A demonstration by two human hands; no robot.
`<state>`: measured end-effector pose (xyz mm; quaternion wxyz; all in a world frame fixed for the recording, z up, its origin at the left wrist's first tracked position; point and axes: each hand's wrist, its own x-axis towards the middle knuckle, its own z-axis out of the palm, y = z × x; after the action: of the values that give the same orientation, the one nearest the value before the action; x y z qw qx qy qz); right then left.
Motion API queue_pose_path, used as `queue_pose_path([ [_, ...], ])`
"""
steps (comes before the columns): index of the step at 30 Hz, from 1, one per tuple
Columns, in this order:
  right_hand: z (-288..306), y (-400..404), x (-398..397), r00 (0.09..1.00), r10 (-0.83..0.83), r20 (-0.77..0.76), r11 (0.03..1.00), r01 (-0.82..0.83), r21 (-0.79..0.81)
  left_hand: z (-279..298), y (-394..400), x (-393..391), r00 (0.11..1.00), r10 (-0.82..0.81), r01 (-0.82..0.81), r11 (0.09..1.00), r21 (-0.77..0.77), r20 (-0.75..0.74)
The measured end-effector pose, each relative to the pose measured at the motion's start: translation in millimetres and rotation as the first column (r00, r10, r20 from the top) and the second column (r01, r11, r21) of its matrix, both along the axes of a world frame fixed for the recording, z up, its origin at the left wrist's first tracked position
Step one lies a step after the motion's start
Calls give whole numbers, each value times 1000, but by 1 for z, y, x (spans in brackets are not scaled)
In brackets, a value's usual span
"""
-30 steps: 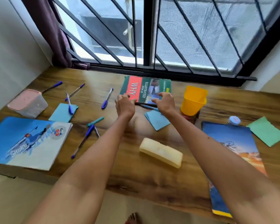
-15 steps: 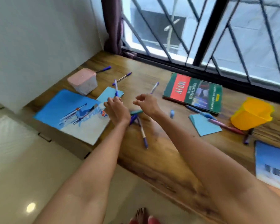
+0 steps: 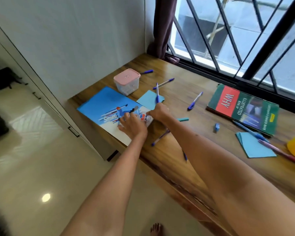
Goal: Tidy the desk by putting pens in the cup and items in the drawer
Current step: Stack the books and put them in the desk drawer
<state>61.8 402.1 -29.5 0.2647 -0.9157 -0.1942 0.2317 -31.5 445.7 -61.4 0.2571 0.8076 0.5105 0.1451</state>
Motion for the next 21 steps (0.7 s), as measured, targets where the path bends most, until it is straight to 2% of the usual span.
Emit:
queue_pose_path([
  [4,-5,9,0,999,-40,-19,999,40,-4,-11,-2,-9,994,-24,22,1000,22,107],
  [8,-7,14,3,999,-40,-8,999,40,-20,-15,-2,-14,989,-30,26,999,31,146],
  [11,-2,14,5,991,-46,-122,995,55,78,-12,-2,-17,982,-31,30,1000,10,186],
  [16,14,4,-7,953,-132,-273,918,222,330,-4,1,-19,972,-31,36,999,-15,231],
  [21,44,-36,-18,927,-100,-361,831,278,482,19,-12,-33,962,94,-118,990,79,256],
])
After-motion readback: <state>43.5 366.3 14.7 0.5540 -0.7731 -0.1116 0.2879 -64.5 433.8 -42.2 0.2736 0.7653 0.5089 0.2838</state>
